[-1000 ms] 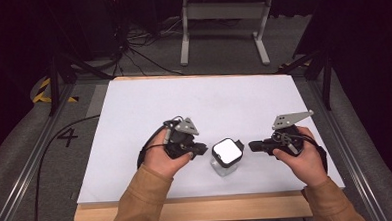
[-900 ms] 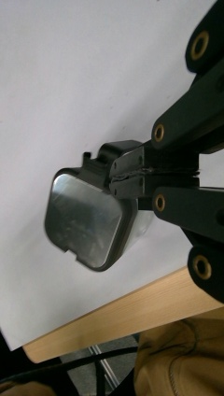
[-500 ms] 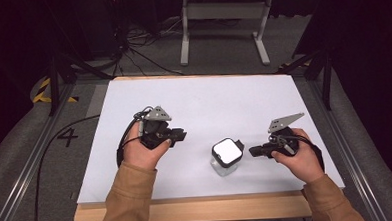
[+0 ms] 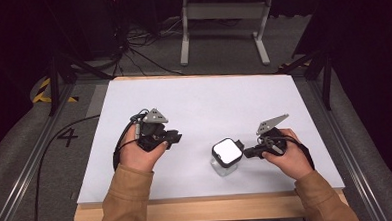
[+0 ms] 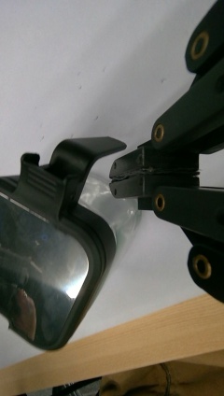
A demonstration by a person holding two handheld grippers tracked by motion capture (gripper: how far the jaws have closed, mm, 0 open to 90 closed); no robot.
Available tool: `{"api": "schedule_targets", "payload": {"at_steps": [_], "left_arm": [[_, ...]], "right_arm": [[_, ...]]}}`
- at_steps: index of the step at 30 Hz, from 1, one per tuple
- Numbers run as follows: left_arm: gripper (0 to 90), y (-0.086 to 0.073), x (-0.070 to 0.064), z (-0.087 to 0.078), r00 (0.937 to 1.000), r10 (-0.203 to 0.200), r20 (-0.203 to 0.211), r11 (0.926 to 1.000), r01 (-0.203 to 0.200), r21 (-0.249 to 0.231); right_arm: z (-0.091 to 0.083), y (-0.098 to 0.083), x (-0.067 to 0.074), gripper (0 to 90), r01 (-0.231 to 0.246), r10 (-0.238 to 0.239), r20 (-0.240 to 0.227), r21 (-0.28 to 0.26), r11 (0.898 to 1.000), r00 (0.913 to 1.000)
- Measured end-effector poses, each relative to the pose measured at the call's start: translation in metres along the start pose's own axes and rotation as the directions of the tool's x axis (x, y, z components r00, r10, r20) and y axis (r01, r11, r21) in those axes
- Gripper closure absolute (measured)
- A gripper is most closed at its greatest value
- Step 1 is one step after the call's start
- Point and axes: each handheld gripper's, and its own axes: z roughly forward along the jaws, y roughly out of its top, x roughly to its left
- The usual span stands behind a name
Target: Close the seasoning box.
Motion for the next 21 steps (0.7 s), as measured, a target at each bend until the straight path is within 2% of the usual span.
{"api": "schedule_targets", "payload": {"at_steps": [9,10,21], "left_arm": [[78.9,-0.006,0.0,-0.005,0.9998,-0.014,-0.015,0.9999,0.014,-0.001],[78.9,-0.006,0.0,-0.006,0.9999,-0.009,-0.014,0.9999,0.009,0.006],[78.9,-0.02,0.001,-0.017,0.9979,-0.054,-0.037,0.9985,0.054,0.005]], "right_arm": [[0.004,0.003,-0.007,90.0,-0.008,0.008,0.013,0.004,1.0,0.9999],[0.004,0.004,-0.008,90.0,-0.008,0.008,0.016,-0.002,1.0,0.9998],[0.013,0.015,-0.016,90.0,0.006,-0.004,0.037,-0.053,0.999,0.9993]]}}
